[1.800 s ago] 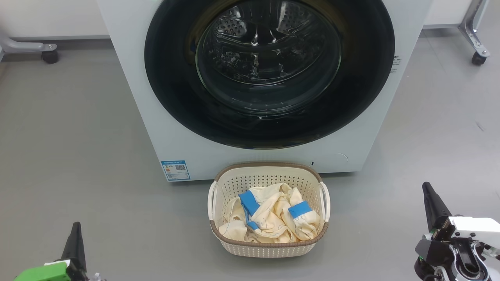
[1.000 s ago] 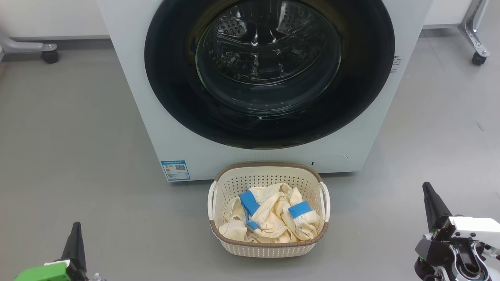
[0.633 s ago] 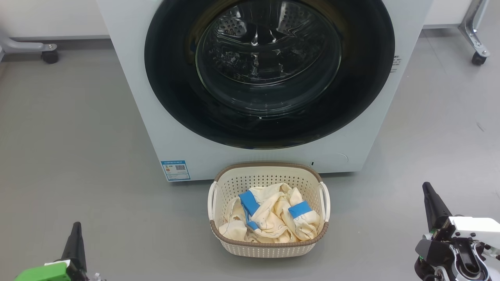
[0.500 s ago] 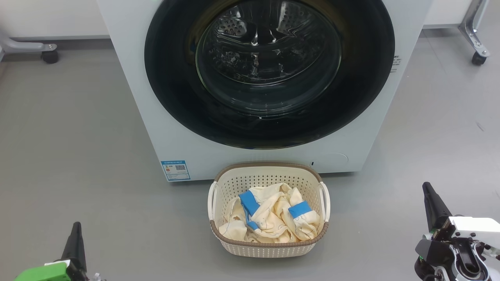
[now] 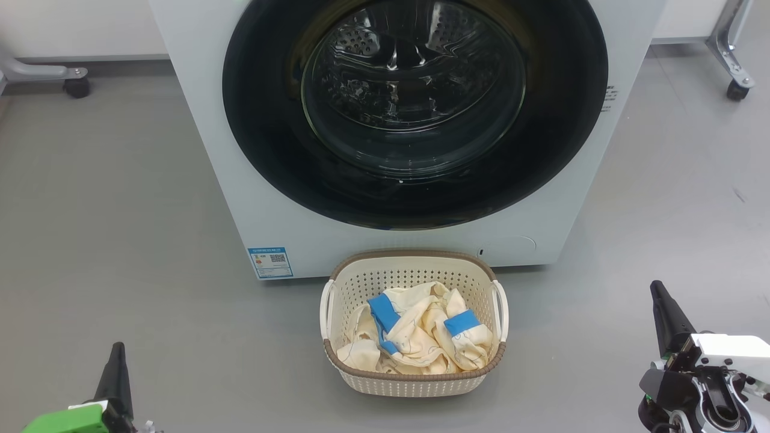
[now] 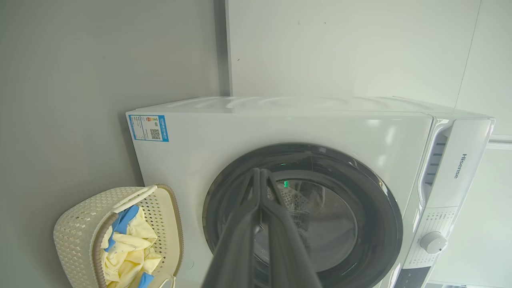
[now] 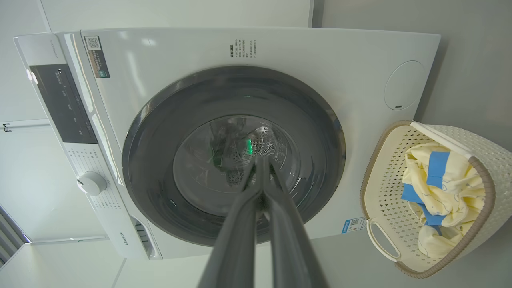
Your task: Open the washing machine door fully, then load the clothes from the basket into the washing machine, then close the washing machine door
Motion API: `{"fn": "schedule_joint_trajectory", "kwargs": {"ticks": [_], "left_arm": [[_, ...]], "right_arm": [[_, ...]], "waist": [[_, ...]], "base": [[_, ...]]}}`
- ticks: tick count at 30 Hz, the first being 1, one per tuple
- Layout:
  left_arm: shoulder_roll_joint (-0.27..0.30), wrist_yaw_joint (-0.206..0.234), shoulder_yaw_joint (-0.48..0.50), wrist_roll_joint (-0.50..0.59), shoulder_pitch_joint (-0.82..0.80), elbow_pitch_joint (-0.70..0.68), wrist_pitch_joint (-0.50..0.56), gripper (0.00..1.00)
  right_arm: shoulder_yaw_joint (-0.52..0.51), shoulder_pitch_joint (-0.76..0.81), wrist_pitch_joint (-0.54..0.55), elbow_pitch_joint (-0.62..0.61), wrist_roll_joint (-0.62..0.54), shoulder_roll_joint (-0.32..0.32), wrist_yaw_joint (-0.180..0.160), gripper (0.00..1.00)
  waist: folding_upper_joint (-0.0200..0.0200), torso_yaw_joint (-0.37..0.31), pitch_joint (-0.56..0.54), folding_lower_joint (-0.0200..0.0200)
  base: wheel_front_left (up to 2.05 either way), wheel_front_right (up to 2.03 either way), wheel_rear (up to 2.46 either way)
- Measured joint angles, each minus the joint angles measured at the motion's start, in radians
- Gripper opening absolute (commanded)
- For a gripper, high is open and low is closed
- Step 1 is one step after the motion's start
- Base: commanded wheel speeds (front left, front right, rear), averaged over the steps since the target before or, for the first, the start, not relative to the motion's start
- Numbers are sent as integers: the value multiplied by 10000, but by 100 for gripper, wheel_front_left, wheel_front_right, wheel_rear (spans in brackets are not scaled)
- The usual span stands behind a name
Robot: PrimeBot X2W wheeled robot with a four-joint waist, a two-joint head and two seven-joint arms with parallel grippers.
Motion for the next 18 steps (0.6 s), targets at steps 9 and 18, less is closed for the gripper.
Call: {"fn": "schedule_joint_trajectory", "kwargs": {"ticks": [9,18], "left_arm": [[-8,0,15,2,0,2,0,0],[-184,2,-23,-17,144,313,-2,100]], "right_arm": [[-4,-1,0,0,-23,4,0,0],[12,248,0,307,-56,159,-6,100]], "waist": [[0,0,0,0],[0,0,-2,0]], "base": [[0,0,0],[0,0,0]]}}
